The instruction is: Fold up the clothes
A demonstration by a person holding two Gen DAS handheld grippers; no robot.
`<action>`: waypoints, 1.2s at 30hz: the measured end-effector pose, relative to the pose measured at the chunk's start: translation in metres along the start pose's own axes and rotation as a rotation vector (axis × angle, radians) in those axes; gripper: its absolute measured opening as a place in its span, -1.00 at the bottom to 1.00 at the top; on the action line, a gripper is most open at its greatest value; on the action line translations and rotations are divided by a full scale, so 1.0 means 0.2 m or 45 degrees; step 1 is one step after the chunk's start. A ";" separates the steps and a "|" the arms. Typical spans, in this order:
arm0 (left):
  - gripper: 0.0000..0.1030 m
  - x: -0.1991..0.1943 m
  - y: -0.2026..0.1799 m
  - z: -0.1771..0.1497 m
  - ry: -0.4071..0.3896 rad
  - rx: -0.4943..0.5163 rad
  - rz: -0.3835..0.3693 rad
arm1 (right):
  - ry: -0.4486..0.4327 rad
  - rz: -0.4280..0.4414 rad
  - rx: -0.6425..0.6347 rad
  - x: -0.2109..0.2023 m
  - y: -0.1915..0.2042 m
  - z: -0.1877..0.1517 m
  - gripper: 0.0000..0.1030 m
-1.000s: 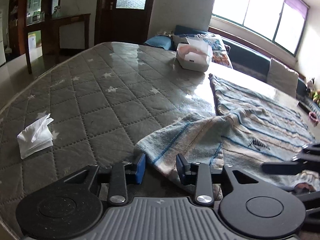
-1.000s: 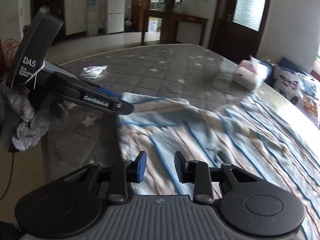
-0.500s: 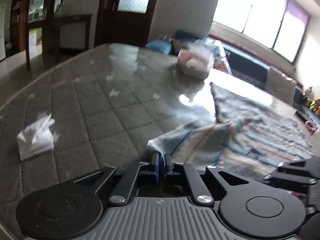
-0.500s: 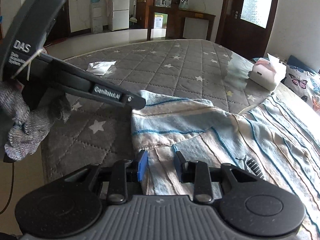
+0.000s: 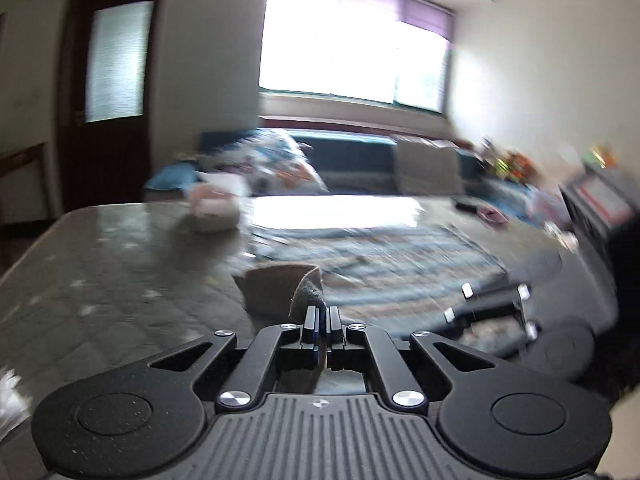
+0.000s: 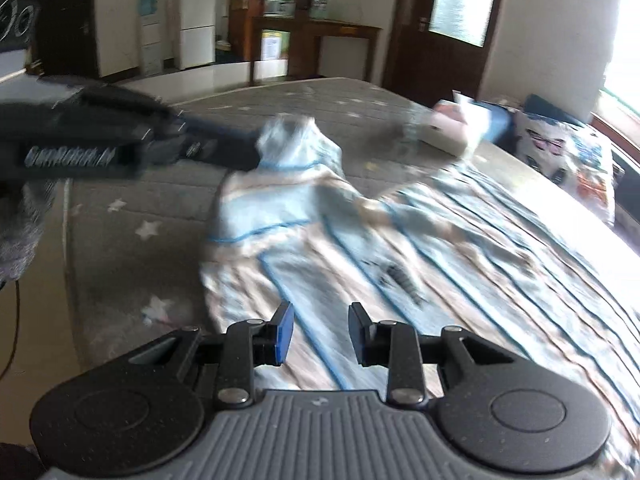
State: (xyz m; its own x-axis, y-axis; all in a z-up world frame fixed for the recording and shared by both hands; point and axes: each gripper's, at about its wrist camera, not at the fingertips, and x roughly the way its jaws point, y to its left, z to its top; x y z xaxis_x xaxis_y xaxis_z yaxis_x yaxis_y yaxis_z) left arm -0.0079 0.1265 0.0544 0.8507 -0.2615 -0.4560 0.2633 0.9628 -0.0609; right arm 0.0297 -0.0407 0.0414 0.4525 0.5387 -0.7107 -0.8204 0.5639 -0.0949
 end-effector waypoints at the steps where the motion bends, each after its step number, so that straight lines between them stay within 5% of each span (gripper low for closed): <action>1: -0.94 0.02 -0.03 -0.01 0.017 0.033 -0.026 | 0.000 -0.013 0.013 -0.02 -0.03 -0.01 -0.42; 11: -0.85 0.08 -0.12 -0.12 0.214 0.145 -0.118 | -0.012 -0.065 0.116 -0.11 -0.20 -0.09 -0.42; 16: -0.68 0.02 -0.01 -0.12 0.190 0.083 0.002 | -0.039 -0.028 0.159 -0.11 -0.23 -0.06 -0.42; 18: -0.35 0.04 0.04 -0.13 0.221 0.045 0.073 | -0.036 -0.001 0.175 -0.10 -0.23 -0.05 -0.42; 20: -0.27 0.06 0.09 -0.14 0.256 0.011 0.115 | -0.021 0.030 0.184 -0.07 -0.21 -0.05 -0.42; 26: -0.32 0.13 0.15 -0.18 0.321 -0.049 0.092 | 0.033 0.079 0.191 0.04 -0.16 -0.03 -0.42; 27: -0.59 0.14 0.16 -0.19 0.331 -0.067 0.085 | 0.039 0.079 0.197 0.05 -0.16 -0.04 -0.42; 29: -0.79 0.13 0.17 -0.20 0.328 -0.102 0.067 | 0.049 0.079 0.214 0.08 -0.16 -0.04 -0.42; 36: -0.83 0.09 0.17 -0.21 0.320 -0.102 0.094 | 0.048 0.063 0.206 0.10 -0.16 -0.03 -0.42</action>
State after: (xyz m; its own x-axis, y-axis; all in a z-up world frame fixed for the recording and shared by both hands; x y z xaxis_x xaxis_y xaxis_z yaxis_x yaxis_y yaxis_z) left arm -0.0029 0.1578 0.0076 0.7241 -0.1747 -0.6672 0.1591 0.9836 -0.0849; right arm 0.0634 -0.0517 0.0267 0.3971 0.5460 -0.7377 -0.7729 0.6324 0.0521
